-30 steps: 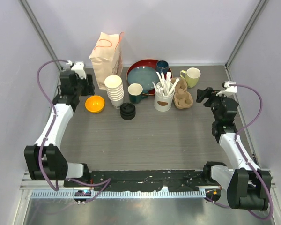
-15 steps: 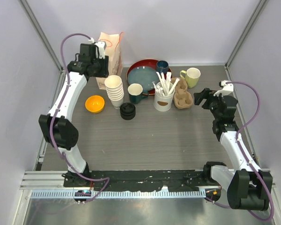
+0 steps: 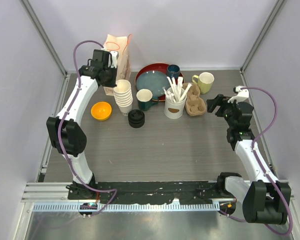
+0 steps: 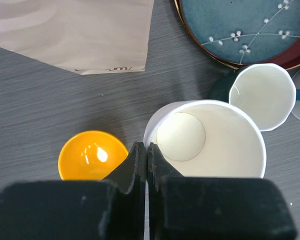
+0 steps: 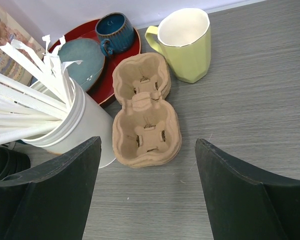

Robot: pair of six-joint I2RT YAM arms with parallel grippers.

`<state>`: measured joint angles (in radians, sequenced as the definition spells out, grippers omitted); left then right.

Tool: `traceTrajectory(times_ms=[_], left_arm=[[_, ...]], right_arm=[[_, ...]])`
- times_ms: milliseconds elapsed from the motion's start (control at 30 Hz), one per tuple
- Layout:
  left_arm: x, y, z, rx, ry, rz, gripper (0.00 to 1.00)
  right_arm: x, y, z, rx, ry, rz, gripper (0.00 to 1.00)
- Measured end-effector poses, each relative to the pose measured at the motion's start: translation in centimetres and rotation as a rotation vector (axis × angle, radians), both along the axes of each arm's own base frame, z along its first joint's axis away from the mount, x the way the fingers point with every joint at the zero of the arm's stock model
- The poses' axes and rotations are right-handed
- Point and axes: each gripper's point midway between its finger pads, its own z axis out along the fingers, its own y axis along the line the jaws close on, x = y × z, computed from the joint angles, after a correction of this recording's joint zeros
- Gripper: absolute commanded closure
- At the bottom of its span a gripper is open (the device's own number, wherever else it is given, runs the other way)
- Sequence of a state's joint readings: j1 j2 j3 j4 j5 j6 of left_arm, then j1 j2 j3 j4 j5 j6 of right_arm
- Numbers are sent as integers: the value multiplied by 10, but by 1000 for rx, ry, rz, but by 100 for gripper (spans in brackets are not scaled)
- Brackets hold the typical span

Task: Pack the takeout coffee

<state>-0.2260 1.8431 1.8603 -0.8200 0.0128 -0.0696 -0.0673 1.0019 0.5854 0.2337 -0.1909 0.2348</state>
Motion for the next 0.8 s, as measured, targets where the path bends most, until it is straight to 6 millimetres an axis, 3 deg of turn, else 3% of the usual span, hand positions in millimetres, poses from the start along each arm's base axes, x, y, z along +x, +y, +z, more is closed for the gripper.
traceTrajectory(times_ms=[467,800], left_arm=[[-2,4,4,12,-6,15,100],[4,7,37,-43,-65,13,100]], right_arm=[[1,3,-5,4,15,17,19],[0,4,-6,5,19,21,19]])
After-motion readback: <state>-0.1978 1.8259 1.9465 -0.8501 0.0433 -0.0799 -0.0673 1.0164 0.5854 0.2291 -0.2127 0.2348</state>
